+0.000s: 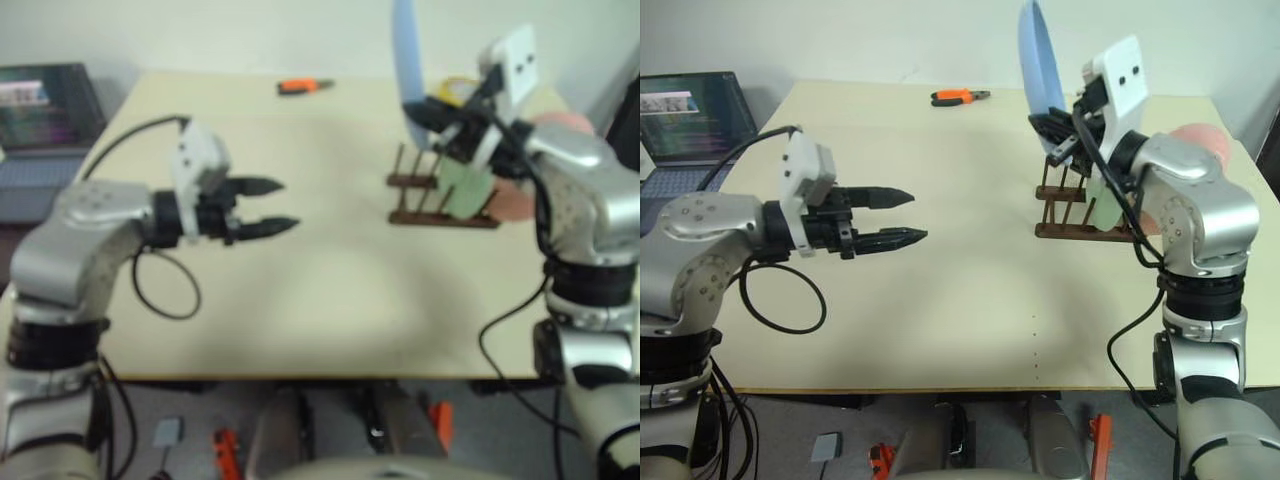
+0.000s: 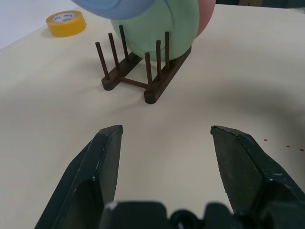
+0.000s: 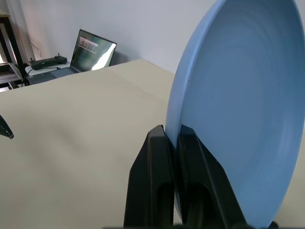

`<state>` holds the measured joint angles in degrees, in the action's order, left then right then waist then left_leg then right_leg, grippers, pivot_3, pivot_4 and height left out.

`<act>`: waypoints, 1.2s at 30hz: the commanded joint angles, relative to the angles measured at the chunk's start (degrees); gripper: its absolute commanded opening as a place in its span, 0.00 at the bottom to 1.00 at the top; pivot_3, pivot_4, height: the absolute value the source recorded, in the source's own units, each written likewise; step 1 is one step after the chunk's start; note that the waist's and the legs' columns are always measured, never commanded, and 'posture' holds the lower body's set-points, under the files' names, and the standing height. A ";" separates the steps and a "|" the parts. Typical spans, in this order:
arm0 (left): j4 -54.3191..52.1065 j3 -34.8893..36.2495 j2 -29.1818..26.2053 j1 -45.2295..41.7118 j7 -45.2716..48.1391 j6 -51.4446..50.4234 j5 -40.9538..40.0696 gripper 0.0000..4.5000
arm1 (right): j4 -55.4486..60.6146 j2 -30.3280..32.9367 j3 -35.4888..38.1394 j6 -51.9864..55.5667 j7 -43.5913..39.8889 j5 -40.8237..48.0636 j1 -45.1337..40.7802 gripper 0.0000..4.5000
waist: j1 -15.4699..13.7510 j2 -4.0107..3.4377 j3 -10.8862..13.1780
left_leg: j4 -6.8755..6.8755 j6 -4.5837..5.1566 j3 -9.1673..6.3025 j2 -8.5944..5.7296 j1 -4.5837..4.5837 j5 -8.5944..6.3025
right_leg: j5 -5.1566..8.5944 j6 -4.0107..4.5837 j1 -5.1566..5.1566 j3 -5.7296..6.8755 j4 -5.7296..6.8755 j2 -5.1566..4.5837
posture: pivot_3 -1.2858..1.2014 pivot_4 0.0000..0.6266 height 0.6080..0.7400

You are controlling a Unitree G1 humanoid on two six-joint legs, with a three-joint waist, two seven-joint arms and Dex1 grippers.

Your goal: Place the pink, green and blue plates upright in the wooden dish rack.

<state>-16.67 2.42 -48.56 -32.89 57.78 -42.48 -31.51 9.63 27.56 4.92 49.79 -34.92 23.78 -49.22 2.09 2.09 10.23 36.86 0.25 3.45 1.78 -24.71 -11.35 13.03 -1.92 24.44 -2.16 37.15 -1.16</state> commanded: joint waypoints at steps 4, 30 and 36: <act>-2.52 0.05 -0.68 -0.22 -1.63 -0.98 0.08 0.72 | -0.52 0.58 1.21 -0.99 0.16 1.22 0.96 0.00 | -0.18 0.00 0.00 | 0.02 0.00 0.02 -0.02 0.00 0.00 | -0.02 -0.04 -0.03 -0.02 -0.04 -0.02 | 0.52 0.24 1.00; -3.59 -0.16 -1.91 0.21 -2.77 -2.87 0.41 0.72 | -0.90 -1.12 4.71 -1.65 2.91 4.82 3.97 0.00 | -0.17 0.00 0.00 | 0.02 0.00 0.00 0.00 0.01 0.00 | 0.11 -0.05 -0.05 -0.02 -0.03 -0.01 | 0.52 0.24 1.00; -3.64 -0.21 -1.83 0.34 -2.95 -2.80 0.58 0.72 | 0.20 -1.93 6.56 -1.88 3.65 7.01 2.64 0.00 | -0.18 0.00 0.00 | 0.00 0.00 -0.01 0.00 0.01 0.00 | 0.07 -0.12 -0.04 -0.01 -0.03 -0.01 | 0.52 0.24 1.00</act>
<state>-19.31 1.86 -49.74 -31.74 55.11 -45.86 -31.24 7.18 25.68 9.89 49.27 -31.73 29.07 -44.74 1.91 2.09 10.23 36.86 0.25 3.44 1.79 -24.69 -11.35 13.10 -2.04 24.40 -2.16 37.12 -1.16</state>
